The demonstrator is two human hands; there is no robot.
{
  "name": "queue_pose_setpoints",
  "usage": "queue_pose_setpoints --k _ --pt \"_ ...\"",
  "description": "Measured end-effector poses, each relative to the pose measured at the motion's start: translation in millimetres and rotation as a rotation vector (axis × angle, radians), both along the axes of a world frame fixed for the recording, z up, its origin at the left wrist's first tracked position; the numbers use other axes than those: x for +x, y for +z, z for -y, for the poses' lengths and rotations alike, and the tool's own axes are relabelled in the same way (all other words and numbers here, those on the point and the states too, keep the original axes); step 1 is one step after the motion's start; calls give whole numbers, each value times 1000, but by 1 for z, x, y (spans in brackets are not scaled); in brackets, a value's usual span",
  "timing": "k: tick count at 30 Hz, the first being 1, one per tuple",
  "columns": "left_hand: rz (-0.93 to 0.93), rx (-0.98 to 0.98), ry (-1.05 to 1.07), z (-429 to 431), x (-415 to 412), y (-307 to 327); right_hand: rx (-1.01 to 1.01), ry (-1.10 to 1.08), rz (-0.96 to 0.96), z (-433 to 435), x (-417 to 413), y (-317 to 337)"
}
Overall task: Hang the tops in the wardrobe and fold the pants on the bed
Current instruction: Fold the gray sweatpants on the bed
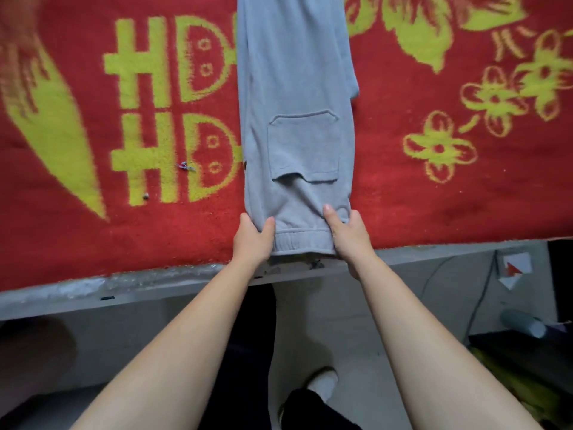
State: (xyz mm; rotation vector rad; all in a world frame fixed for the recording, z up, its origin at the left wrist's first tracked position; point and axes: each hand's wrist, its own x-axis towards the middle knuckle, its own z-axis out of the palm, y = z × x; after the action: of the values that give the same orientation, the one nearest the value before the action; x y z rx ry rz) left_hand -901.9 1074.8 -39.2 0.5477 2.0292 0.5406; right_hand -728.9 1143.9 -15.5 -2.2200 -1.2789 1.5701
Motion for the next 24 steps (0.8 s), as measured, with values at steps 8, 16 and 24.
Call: queue_pose_setpoints --k 8,16,24 --pt "-134 101 117 80 56 66 8 31 -143 75 59 57" --pt "-89 -42 208 163 111 86 -205 -39 -168 149 121 70" --pt "-46 233 223 85 69 97 -106 -133 -442 86 102 70"
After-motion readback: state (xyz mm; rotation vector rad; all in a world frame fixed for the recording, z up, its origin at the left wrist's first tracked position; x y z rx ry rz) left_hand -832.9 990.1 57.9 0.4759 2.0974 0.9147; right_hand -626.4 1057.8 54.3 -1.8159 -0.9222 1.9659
